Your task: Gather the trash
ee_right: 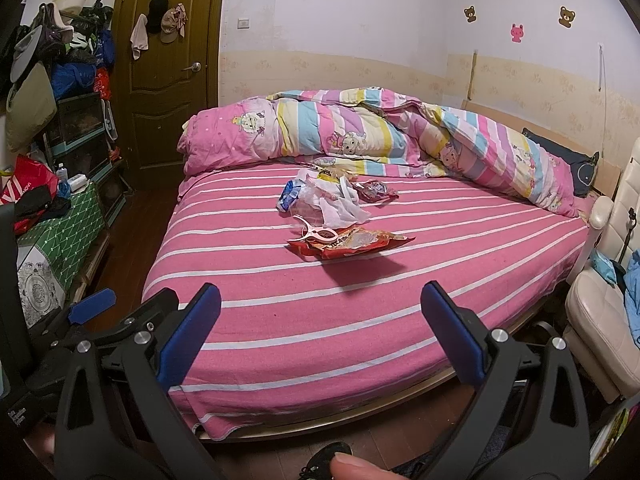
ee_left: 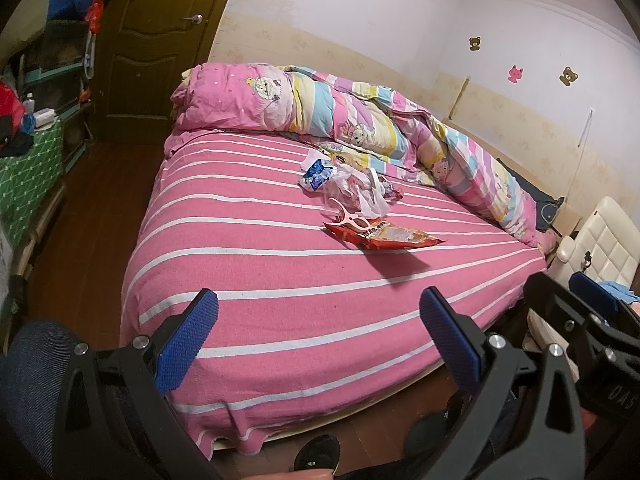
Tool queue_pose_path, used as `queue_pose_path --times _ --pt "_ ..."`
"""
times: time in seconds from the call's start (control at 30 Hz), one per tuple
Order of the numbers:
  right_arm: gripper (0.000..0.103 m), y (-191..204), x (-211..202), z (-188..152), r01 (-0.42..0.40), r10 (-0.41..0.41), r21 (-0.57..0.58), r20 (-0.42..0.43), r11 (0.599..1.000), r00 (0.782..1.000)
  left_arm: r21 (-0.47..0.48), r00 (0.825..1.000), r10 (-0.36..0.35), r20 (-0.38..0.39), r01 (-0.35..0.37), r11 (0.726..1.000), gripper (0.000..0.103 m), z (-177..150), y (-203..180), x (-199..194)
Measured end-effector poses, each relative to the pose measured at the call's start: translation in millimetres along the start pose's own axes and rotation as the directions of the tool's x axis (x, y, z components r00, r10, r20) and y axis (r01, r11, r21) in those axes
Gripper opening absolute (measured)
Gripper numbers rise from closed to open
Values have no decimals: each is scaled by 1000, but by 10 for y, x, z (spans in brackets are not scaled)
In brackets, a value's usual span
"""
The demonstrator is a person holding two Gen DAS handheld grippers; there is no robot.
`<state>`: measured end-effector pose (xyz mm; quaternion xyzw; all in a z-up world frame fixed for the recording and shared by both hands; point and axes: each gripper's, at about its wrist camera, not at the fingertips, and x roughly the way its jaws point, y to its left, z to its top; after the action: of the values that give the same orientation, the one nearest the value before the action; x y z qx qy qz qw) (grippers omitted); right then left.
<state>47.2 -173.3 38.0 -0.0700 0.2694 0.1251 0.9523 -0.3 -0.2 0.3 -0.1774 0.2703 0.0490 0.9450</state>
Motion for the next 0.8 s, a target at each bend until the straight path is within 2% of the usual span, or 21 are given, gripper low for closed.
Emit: queue_pose_path --times 0.8 --pt "99 60 -16 2 0 0 -5 2 1000 1000 -8 1000 -5 2 5 1000 98 -1 -1 1"
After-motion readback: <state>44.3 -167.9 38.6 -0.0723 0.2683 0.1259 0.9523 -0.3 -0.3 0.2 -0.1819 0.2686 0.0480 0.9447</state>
